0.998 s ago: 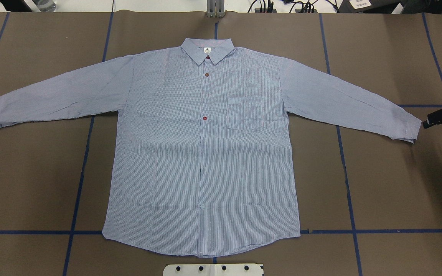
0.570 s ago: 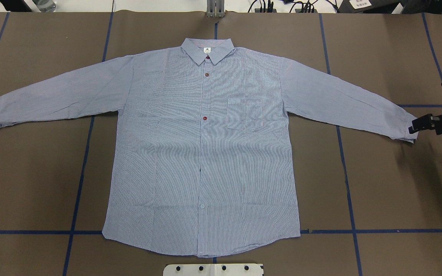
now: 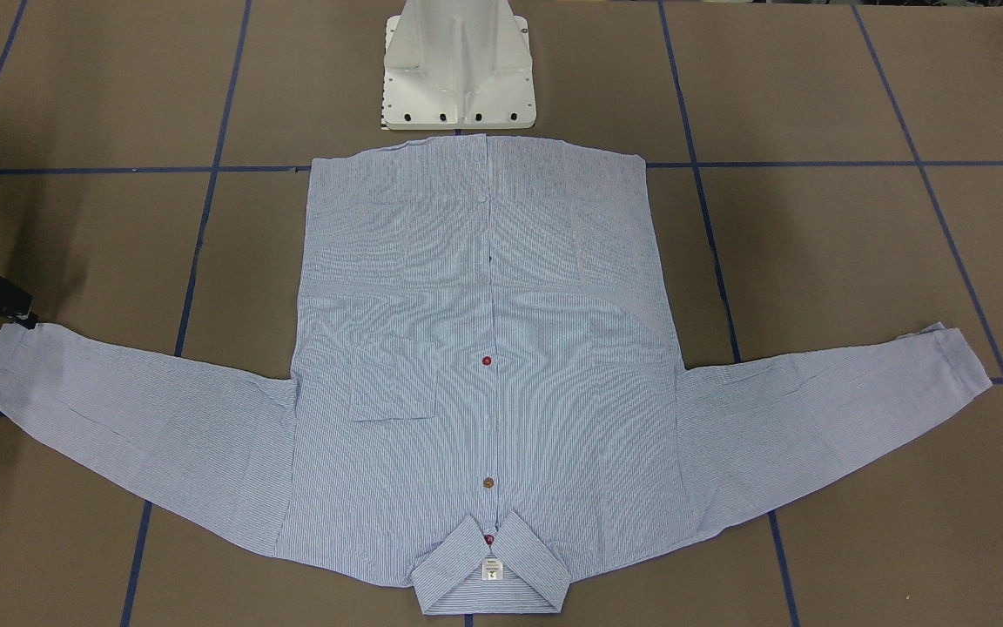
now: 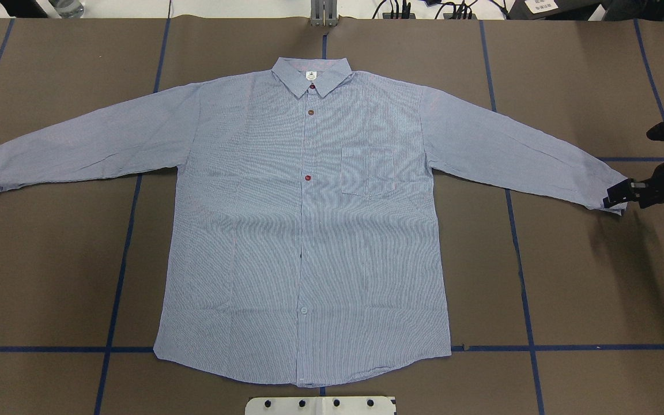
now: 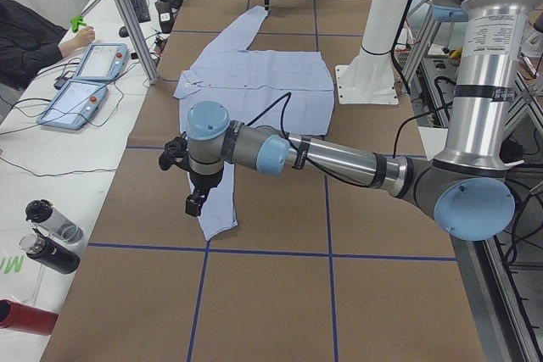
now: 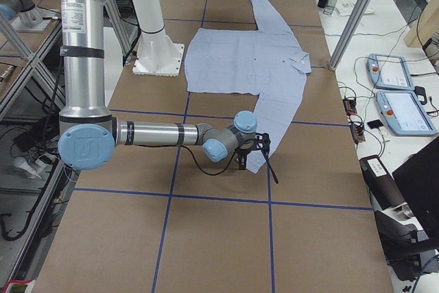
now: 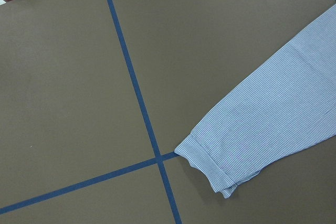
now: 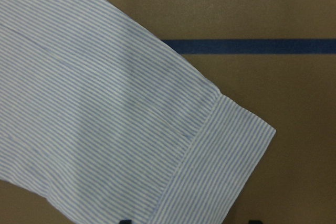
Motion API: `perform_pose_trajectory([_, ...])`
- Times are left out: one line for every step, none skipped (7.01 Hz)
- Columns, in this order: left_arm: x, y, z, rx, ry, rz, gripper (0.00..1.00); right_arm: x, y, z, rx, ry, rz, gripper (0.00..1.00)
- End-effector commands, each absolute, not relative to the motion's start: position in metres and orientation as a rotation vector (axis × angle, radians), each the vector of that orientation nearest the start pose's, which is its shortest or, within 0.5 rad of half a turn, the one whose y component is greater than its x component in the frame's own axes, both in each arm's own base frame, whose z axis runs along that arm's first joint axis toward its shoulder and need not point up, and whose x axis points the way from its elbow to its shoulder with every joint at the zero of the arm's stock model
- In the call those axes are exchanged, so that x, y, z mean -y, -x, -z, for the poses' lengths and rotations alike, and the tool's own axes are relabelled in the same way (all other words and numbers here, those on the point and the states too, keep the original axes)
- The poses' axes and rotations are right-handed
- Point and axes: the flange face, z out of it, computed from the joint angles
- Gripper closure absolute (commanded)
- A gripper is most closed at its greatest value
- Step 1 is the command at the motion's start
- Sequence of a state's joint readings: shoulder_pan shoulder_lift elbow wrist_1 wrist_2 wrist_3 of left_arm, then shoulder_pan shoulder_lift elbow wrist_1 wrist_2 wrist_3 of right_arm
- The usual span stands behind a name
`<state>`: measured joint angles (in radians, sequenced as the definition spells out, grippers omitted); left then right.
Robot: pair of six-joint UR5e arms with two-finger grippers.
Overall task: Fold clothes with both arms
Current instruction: 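Lower the right gripper onto the cuff of the sleeve nearest it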
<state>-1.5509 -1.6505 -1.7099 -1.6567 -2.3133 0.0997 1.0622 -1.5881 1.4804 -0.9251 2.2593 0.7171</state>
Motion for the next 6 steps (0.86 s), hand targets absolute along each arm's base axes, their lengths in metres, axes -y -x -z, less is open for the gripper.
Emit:
perform_pose_trajectory([0.535, 0.0553, -0.5408, -0.726, -0.321, -0.227, 0.01, 0.477, 0.1868, -0.6441, 0.85, -0.03, -0.008, 0.35])
perform_pose_trajectory([0.535, 0.0553, -0.5401, -0.726, -0.322, -0.227, 0.01, 0.4768, 0.1868, -0.6455, 0.848, -0.025, -0.01, 0.38])
perform_pose_trajectory([0.535, 0.0553, -0.5401, -0.726, -0.322, -0.227, 0.01, 0.4767, 0.1868, -0.6458, 0.847, -0.022, -0.01, 0.46])
perform_pose_trajectory([0.535, 0.0553, -0.5408, -0.726, -0.321, -0.227, 0.01, 0.4769, 0.1862, -0.6449, 0.849, -0.023, -0.011, 0.53])
perform_pose_trajectory([0.535, 0.0553, -0.5408, -0.726, -0.321, -0.227, 0.01, 0.4773, 0.1859, -0.646, 0.844, -0.025, -0.013, 0.61])
perform_pose_trajectory([0.535, 0.0553, -0.5401, -0.726, -0.322, -0.227, 0.01, 0.4774, 0.1858, -0.6459, 0.843, -0.027, -0.015, 0.68])
